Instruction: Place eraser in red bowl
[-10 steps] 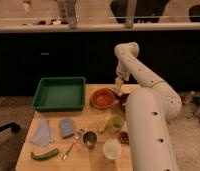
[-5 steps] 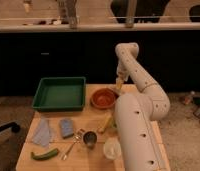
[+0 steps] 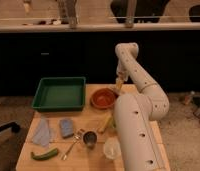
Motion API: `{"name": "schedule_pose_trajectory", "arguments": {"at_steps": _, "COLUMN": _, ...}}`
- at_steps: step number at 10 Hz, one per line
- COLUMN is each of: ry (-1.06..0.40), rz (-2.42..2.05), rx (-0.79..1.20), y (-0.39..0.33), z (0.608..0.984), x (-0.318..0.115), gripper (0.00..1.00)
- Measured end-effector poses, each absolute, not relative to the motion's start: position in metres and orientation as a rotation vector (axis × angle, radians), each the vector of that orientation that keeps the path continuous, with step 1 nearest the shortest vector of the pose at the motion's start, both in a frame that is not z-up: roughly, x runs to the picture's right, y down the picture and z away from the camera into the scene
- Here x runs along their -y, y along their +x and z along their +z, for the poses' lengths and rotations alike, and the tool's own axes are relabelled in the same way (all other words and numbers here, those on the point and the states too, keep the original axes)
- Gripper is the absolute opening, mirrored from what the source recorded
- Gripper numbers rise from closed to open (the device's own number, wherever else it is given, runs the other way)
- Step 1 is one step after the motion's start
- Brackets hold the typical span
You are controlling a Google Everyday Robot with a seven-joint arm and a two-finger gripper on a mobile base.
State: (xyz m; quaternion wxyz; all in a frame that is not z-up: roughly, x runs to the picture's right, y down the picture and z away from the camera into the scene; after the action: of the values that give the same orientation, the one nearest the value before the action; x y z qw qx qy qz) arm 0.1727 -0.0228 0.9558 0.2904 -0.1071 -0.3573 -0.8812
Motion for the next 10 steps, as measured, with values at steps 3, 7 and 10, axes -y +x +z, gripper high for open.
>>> {"name": "schedule_pose_trajectory", "arguments": {"at_steps": 3, "ry": -0.308, "rz": -2.376, "rx": 0.927, "y": 0.182, "z": 0.973, "x": 0.008, "gripper": 0.73}}
{"name": "schedule_pose_trajectory", "arguments": {"at_steps": 7, "ry": -0.337, "rz": -2.371, "rx": 0.880, "y": 0.191, "z": 0.981, "x": -0.002, "gripper": 0.73}}
{"name": "schedule_pose_trajectory", "arguments": {"at_steps": 10, "ry": -0.364, "rz": -2.380, "rx": 0.885, "y": 0.192, "z": 0.984, "x": -0.013, "gripper": 0.73}}
